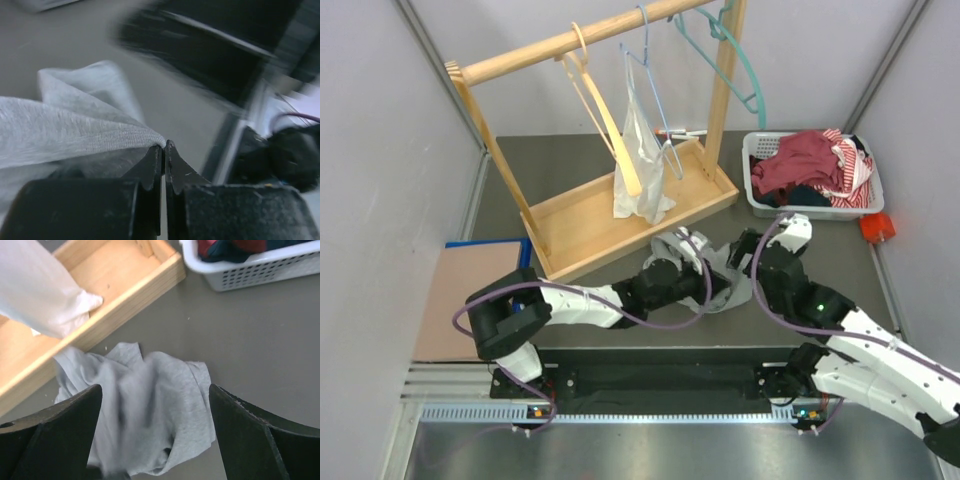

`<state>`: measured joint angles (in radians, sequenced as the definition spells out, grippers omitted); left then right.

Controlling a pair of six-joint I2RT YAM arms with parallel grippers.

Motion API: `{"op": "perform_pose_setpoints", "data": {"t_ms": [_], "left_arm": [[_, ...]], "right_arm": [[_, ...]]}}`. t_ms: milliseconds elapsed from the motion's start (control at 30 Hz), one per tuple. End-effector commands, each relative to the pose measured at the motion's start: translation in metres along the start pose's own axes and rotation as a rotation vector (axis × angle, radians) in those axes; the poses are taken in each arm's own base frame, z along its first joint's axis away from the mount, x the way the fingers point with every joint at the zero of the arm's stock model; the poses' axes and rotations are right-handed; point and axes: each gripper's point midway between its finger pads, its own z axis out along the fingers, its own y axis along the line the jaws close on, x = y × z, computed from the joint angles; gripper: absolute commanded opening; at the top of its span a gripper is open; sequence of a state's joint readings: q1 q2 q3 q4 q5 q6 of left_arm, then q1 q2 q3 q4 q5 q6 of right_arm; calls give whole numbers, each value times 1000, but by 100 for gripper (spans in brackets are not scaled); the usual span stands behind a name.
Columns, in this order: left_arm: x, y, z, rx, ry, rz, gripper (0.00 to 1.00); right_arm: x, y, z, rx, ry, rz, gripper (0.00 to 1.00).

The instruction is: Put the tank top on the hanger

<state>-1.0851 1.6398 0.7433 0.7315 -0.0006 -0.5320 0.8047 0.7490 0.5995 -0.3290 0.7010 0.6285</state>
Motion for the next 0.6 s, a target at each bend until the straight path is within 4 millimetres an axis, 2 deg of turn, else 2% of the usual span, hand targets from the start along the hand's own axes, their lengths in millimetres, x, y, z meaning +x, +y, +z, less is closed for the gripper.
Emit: {"op": "perform_pose_setpoints", "data": {"t_ms": [0,33,67,100,133,167,200,233,267,300,333,467,567], "left_arm": [[7,-50,17,108,8,162,0],[21,-47,22,101,42,167,4],[27,-44,24,87,69,167,19],[29,-43,24,84,76,167,56],[27,-41,20,69,74,169,72],[26,-37,17,53,70,178,80],[29,-24,9,4,74,204,89],[15,-25,0,-11,38,216,91],[10,-21,-6,-35,27,232,93],[13,2,-16,-133,32,271,95],[-3,5,-25,-169,-9,281,96],[-14,49,-58,-364,-22,350,99],[-19,85,-73,-449,-12,288,98]], "right_arm": [[-41,-13,-22,44,-96,29,88],[-43,-14,-24,46,-103,29,88],[-45,-16,-26,42,-111,36,88],[-46,-16,-26,42,-112,37,88],[-45,-16,-26,39,-113,38,88],[-43,-15,-26,31,-106,31,89],[-41,-14,-25,25,-104,29,88],[-37,-12,-23,16,-93,20,89],[-33,-9,-20,14,-78,4,89],[-28,-8,-17,11,-66,0,89],[-25,-1,-15,-13,-54,-2,89],[2,18,1,-64,25,-36,89],[26,29,12,-100,93,-42,88]]}}
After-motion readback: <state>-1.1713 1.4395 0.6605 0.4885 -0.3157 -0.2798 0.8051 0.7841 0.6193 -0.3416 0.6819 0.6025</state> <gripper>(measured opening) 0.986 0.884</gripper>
